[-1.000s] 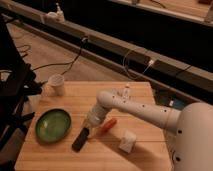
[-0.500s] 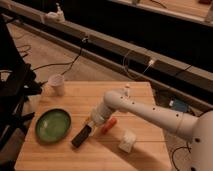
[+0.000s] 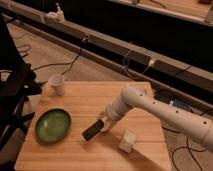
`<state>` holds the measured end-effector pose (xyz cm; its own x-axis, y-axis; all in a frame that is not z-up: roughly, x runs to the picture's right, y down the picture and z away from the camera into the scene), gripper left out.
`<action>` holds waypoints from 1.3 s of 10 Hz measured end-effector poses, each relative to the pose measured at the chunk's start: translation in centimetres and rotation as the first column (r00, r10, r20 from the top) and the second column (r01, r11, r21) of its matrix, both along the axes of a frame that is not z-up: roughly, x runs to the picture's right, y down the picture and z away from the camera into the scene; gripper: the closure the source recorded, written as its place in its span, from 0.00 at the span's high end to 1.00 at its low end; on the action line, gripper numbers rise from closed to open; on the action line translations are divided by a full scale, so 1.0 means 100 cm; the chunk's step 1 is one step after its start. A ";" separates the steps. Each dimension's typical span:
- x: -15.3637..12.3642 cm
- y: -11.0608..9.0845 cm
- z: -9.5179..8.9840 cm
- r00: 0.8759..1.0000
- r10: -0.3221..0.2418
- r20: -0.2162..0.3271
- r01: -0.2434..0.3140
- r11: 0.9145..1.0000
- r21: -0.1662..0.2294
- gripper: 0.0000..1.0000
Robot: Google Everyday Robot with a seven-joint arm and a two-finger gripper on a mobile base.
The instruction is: Place the eraser on the white sponge
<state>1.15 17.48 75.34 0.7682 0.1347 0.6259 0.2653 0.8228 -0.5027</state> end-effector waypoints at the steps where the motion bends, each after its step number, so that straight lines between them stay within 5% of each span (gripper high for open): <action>1: 0.006 -0.003 -0.007 1.000 0.029 -0.005 -0.029 1.000 0.006 0.00; 8: 0.018 -0.008 -0.010 0.997 0.072 -0.025 -0.072 0.997 0.011 0.00; 13: 0.115 0.029 -0.004 0.938 0.258 -0.230 -0.270 0.962 -0.025 0.00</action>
<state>12.69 20.41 74.89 0.8189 0.3810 0.4293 -0.0814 0.8175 -0.5702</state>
